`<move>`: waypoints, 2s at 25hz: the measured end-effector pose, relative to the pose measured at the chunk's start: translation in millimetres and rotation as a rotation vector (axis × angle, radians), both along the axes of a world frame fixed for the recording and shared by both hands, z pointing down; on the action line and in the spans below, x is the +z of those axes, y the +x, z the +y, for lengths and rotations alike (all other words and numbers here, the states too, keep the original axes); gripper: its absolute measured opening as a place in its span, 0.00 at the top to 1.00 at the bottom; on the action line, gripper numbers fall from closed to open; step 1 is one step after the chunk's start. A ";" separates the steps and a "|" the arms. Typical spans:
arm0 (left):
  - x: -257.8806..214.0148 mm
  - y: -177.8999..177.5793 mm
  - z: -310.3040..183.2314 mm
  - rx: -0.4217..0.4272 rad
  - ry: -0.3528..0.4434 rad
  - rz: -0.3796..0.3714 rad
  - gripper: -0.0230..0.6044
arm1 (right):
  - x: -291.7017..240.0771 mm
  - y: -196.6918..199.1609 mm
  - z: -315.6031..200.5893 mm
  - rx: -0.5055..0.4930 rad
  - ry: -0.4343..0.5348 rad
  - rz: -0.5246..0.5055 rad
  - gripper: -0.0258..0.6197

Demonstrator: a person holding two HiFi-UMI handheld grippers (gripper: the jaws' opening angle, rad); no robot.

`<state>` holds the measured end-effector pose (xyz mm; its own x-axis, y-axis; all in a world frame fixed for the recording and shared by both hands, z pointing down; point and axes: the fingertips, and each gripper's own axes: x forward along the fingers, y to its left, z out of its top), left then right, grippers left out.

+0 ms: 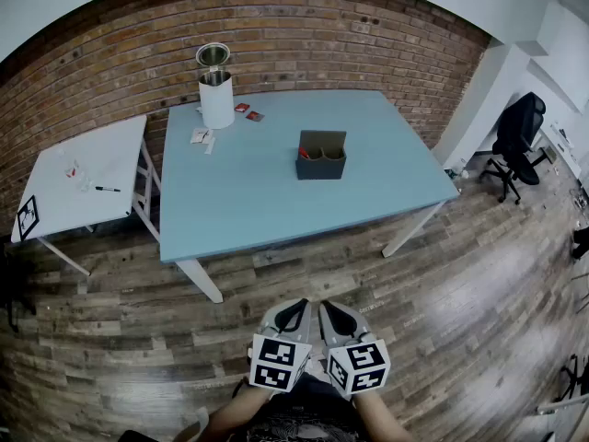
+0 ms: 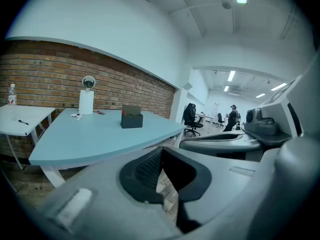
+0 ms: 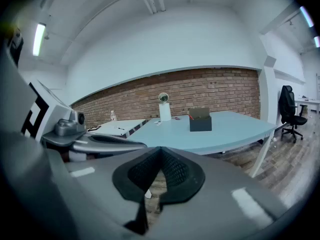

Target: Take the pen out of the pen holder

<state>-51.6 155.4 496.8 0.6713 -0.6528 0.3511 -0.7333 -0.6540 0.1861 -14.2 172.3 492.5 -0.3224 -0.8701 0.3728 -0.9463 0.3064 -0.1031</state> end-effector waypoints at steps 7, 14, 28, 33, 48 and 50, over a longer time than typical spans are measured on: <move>3.8 9.2 1.9 0.017 -0.012 -0.007 0.96 | 1.5 2.9 -2.1 0.010 -0.007 -0.018 0.96; 5.7 20.5 -24.6 0.019 0.002 -0.022 0.96 | 6.1 14.9 -26.0 0.022 -0.004 -0.031 0.96; 15.6 50.0 -104.1 0.029 -0.018 -0.047 0.96 | 19.0 35.9 -110.2 -0.043 -0.028 -0.037 0.96; 16.4 53.3 -135.8 0.004 -0.015 -0.076 0.96 | 19.9 44.0 -140.9 -0.059 -0.031 -0.048 0.96; 18.5 84.8 -202.9 -0.042 -0.027 -0.132 0.96 | 17.9 72.5 -216.1 -0.142 -0.034 -0.112 0.96; 18.8 89.3 -208.4 -0.052 -0.029 -0.137 0.96 | 17.7 75.7 -221.6 -0.155 -0.036 -0.120 0.96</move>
